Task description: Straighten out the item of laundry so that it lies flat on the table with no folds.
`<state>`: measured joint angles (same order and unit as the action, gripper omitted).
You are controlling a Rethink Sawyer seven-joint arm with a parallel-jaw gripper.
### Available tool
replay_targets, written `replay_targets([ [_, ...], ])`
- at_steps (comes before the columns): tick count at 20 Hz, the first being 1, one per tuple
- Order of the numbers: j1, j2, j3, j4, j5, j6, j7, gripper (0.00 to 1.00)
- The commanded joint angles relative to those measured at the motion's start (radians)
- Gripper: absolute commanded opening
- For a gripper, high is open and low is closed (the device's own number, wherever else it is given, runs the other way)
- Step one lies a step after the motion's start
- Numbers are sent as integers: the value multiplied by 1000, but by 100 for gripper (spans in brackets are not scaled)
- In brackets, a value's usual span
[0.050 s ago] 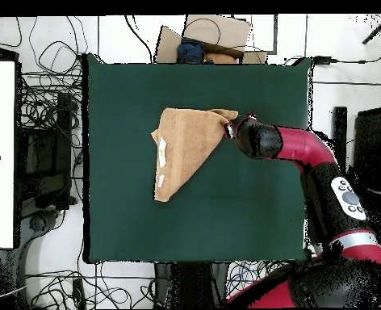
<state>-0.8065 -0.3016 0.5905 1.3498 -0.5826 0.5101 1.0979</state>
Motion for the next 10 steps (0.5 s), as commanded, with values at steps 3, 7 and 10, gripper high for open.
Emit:
replay_targets([
  [3,-14,66,27,-28,-68,161,-292,0],
  [7,-17,76,25,-41,-56,164,-319,0],
  [10,-12,78,20,-50,-50,165,-326,0],
])
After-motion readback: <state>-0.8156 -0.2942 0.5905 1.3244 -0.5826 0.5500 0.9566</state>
